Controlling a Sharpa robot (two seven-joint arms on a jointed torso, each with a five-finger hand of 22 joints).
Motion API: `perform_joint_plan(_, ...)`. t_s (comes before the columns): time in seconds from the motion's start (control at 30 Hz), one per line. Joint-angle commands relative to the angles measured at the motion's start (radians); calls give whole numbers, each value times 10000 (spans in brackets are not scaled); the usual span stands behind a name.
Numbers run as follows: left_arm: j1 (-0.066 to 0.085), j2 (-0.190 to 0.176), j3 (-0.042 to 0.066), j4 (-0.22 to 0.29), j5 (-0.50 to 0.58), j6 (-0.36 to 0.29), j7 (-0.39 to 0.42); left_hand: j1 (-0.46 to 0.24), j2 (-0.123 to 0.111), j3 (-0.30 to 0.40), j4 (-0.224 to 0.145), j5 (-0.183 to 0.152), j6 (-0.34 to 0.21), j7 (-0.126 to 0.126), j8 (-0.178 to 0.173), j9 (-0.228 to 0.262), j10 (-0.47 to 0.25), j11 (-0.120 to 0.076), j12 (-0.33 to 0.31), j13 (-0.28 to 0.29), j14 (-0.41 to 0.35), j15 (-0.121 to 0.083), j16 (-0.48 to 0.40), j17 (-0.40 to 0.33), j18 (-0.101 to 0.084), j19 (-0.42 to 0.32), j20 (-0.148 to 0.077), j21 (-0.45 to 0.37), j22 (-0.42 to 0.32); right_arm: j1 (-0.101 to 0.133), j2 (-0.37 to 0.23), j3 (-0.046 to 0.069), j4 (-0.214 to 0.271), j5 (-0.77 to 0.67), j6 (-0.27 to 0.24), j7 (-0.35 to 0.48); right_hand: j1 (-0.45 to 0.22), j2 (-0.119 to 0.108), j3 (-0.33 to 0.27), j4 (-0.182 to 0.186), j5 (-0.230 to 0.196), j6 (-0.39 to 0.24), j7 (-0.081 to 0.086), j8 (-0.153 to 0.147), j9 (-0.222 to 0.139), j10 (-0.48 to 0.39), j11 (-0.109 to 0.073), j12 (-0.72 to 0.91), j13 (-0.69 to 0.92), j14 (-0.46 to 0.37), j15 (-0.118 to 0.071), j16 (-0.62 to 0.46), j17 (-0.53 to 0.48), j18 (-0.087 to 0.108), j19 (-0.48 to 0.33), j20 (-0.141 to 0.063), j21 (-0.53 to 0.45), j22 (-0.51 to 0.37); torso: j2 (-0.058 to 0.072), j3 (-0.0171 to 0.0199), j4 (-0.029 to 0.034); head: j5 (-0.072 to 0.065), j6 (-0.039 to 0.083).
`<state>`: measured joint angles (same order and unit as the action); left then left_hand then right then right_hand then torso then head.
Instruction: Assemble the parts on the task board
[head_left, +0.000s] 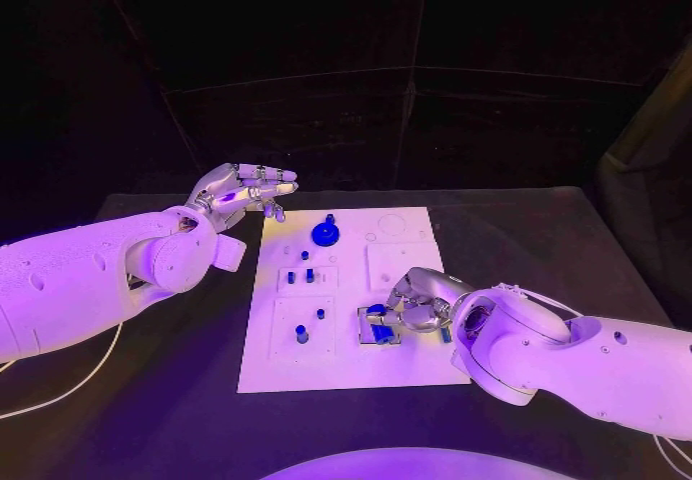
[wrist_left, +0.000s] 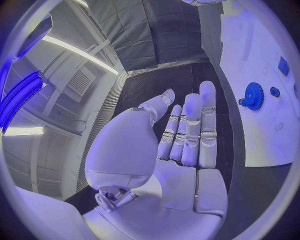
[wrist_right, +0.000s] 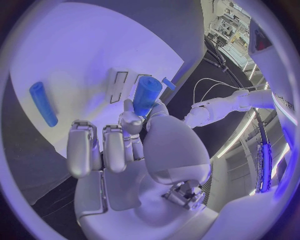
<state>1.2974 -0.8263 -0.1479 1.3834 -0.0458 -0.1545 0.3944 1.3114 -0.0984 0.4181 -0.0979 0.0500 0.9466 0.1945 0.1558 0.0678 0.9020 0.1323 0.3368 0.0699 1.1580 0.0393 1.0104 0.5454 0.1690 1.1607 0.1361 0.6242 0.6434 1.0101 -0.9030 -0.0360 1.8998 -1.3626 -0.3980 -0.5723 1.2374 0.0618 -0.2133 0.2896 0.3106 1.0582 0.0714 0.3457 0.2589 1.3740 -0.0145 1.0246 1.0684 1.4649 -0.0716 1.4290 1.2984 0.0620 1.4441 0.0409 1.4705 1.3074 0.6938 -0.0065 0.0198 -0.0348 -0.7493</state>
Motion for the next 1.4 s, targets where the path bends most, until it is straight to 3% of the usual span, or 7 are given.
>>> perform_joint_plan(0.03, 13, 25, 8, 8, 36, 135, 28, -26, 107, -66, 10, 8, -77, 8, 36, -10, -118, 7, 63, -15, -65, 25, 6, -24, 134, -83, 14, -22, -21, 17, 163, 5, -150, 328, 357, -114, -167, -98, -59, 1, -100, 120, -94, -32, 10, 39, 15, -82, -36, 569, -39, -15, -22, -177, 4, -18, 3, 866, 10, 6, -6, 62, -13)
perform_joint_plan(0.2, 14, 47, 8, 6, 36, 145, 25, -26, 107, -66, 10, 8, -77, 8, 36, -10, -118, 7, 63, -15, -65, 25, 6, -24, 134, -83, 14, -22, -21, 18, 333, 5, -377, 334, 435, -129, -210, -122, -136, 1, -197, 94, -86, -47, 44, -25, 22, -251, -156, 549, -34, -63, -103, -166, -31, -13, -25, 822, 5, 10, -22, 90, -28)
perform_joint_plan(0.3, 14, 50, 8, 2, 36, 144, 23, -26, 107, -66, 10, 8, -77, 8, 36, -10, -118, 7, 63, -15, -65, 25, 6, -24, 134, -83, 14, -22, -21, 18, 380, 5, -443, 255, 456, -133, -686, -263, -515, -2, -1338, 8, -57, -94, 146, -197, 60, -695, -454, 507, -6, -167, -251, -136, -126, 6, -104, 704, 2, 18, -24, 103, -52)
perform_joint_plan(0.4, 14, 49, 7, -5, 36, 140, 21, -26, 107, -66, 10, 8, -77, 8, 36, -10, -118, 7, 63, -15, -65, 25, 6, -24, 134, -83, 14, -22, -21, 18, 390, 5, -468, 128, 476, -136, -1242, -631, -726, 50, -2492, -116, -5, -160, 218, -442, 101, -1318, -920, 460, 28, -297, -434, -95, -258, 36, -219, 531, 3, 19, -25, 111, -55)
perform_joint_plan(0.67, 14, 52, 7, -23, 36, 150, 5, -28, 111, -76, 10, 8, -85, 10, 37, -10, -134, 9, 71, -14, -70, 28, 10, -30, 133, -83, 16, -27, -26, 18, 345, 5, -423, -186, 300, -156, -1897, -1693, 89, 68, -2606, -251, 37, -213, 420, -602, 141, -1853, -1251, 426, 61, -466, -622, -47, -391, 75, -365, 339, -16, 36, -32, 125, -78)
perform_joint_plan(0.87, 13, 58, 6, -40, 36, 160, 3, -28, 111, -76, 10, 8, -85, 10, 37, -10, -134, 9, 71, -14, -70, 28, 10, -30, 133, -83, 16, -27, -26, 17, 297, 5, -290, -236, 324, -80, -1889, -1736, 212, 57, -2599, -247, 32, -206, 457, -588, 138, -1861, -1244, 433, 60, -464, -605, -50, -382, 75, -364, 348, -13, 42, -38, 99, -69)
perform_joint_plan(1.4, 12, 68, 3, -44, 36, 174, -6, -28, 115, -84, 9, 8, -91, 12, 37, -10, -146, 11, 77, -14, -71, 29, 14, -35, 134, -83, 17, -31, -29, 17, 309, 5, -246, -1098, 950, -89, 692, -1137, 668, -921, -2209, -95, -69, 129, 914, -379, 38, -1681, -967, 487, -17, -410, -422, -91, -247, 10, -290, 519, 2, 19, -20, 77, -72)
